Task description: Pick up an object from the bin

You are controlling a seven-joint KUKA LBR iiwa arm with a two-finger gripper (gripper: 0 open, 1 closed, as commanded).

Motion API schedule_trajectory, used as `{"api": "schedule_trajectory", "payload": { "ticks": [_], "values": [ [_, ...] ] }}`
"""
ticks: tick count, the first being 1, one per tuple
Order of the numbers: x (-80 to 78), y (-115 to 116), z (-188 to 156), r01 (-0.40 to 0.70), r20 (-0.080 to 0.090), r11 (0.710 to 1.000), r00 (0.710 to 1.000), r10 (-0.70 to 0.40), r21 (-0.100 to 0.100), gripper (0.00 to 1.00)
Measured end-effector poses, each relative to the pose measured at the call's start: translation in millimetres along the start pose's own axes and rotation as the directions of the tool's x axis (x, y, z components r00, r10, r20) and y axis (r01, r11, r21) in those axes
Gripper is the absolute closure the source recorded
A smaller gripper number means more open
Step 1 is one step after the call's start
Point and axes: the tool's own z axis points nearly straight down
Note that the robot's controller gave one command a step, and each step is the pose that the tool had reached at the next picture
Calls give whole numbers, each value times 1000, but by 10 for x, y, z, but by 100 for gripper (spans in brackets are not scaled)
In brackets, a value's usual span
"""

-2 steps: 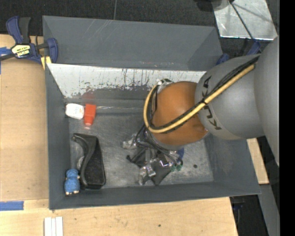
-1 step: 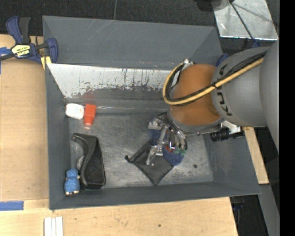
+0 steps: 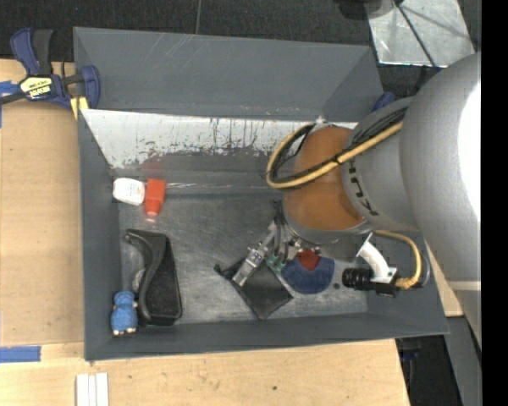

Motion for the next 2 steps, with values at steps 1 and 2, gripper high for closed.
{"api": "schedule_trajectory", "payload": {
  "ticks": [1, 2],
  "values": [
    [-13, 11, -20, 4, -3, 1000, 1000, -4, 5, 0],
    [-59, 24, -53, 1, 10, 1000, 1000, -1, -3, 100]
  ]
}}
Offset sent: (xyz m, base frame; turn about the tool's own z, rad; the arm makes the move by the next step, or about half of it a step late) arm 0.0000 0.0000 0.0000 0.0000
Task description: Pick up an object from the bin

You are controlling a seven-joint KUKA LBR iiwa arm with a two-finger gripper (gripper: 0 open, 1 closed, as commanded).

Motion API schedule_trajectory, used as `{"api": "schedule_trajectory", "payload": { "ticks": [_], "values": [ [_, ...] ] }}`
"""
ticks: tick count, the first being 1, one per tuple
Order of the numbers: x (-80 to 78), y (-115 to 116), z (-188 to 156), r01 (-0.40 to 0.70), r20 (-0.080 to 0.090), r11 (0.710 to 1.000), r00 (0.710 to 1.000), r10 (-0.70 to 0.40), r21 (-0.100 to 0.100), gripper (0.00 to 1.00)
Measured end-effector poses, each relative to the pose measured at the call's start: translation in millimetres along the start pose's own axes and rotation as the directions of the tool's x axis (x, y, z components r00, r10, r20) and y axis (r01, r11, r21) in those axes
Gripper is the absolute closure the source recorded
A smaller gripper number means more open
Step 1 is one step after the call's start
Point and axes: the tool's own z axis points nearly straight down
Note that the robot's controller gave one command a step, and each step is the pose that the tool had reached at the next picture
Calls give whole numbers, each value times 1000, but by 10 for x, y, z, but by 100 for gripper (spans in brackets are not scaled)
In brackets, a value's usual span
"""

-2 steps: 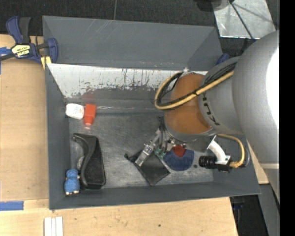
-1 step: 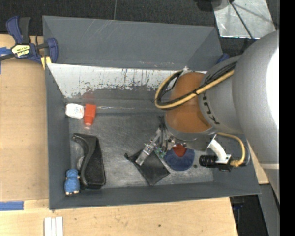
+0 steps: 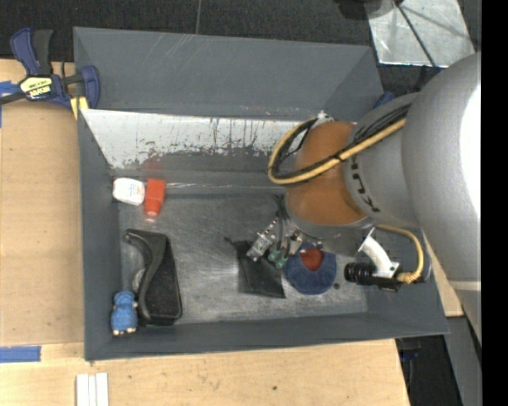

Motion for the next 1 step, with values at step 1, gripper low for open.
{"api": "schedule_trajectory", "payload": {
  "ticks": [1],
  "values": [
    [-26, 11, -484, 3, -13, 1000, 1000, -2, 8, 100]
  ]
}}
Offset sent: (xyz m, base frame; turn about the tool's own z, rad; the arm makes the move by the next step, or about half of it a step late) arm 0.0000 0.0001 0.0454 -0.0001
